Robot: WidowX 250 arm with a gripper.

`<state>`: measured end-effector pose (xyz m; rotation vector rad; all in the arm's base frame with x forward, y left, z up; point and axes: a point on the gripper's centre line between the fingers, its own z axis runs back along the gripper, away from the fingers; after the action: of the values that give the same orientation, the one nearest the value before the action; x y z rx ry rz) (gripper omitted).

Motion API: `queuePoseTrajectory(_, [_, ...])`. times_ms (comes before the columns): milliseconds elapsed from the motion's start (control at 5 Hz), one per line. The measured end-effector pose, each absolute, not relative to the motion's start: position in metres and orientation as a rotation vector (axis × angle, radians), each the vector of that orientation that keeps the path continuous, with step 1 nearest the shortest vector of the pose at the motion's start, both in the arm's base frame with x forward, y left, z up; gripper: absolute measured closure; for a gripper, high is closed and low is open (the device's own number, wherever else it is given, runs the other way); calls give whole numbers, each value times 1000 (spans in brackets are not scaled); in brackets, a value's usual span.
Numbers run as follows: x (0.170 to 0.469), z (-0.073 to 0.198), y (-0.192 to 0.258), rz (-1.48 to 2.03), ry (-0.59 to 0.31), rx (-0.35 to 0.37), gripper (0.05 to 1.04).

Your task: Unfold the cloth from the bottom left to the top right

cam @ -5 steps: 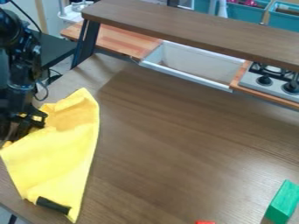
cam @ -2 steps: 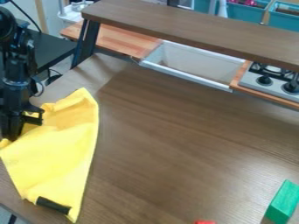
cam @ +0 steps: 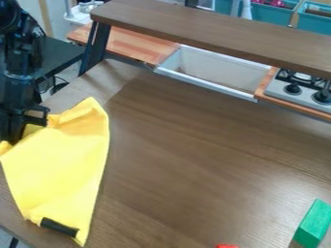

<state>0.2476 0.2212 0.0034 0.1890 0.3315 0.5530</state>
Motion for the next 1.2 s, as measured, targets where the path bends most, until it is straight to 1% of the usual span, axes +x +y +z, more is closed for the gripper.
queuePoseTrajectory(400, [261, 8, 197, 543, 356, 229, 1014])
queuePoseTrajectory(800, [289, 33, 164, 519, 355, 245, 1014])
queuePoseTrajectory(1000, [303, 44, 150, 504, 343, 253, 1014])
queuePoseTrajectory(1200, [324, 52, 130, 466, 324, 258, 1014])
